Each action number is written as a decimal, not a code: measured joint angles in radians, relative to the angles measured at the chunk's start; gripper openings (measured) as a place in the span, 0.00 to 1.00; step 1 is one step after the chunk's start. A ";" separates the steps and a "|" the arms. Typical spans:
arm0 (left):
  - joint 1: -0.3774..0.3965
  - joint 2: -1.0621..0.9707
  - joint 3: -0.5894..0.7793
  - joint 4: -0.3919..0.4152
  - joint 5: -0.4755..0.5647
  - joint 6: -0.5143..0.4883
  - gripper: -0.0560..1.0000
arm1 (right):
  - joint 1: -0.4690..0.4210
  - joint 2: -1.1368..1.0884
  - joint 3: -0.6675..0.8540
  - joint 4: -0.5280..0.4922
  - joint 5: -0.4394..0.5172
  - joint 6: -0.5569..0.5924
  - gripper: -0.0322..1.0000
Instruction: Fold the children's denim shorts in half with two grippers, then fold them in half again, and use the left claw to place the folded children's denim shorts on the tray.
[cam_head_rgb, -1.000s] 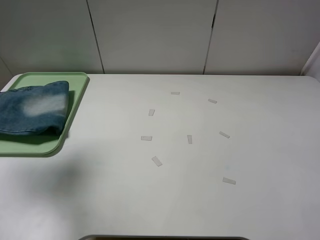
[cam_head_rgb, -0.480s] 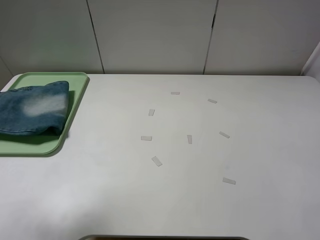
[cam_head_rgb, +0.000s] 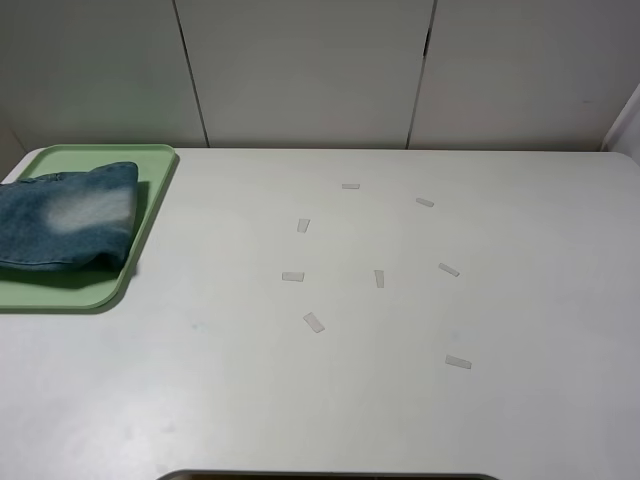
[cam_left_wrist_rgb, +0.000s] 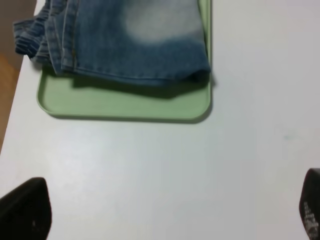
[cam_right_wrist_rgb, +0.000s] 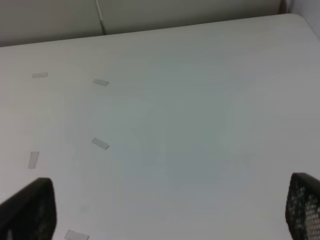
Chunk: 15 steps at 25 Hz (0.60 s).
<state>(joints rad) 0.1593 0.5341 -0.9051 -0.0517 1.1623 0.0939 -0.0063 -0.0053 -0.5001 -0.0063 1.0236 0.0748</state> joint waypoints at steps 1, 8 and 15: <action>-0.001 -0.082 0.036 0.000 0.002 0.000 0.99 | 0.000 0.000 0.000 0.000 0.000 0.000 0.70; -0.001 -0.242 0.105 0.001 0.002 0.020 0.99 | 0.000 0.000 0.000 0.000 0.000 0.000 0.70; -0.001 -0.460 0.270 0.004 0.001 0.045 0.99 | 0.000 0.000 0.000 0.000 0.000 0.000 0.70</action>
<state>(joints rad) 0.1583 0.0739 -0.6349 -0.0477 1.1632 0.1384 -0.0063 -0.0053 -0.5001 -0.0063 1.0236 0.0748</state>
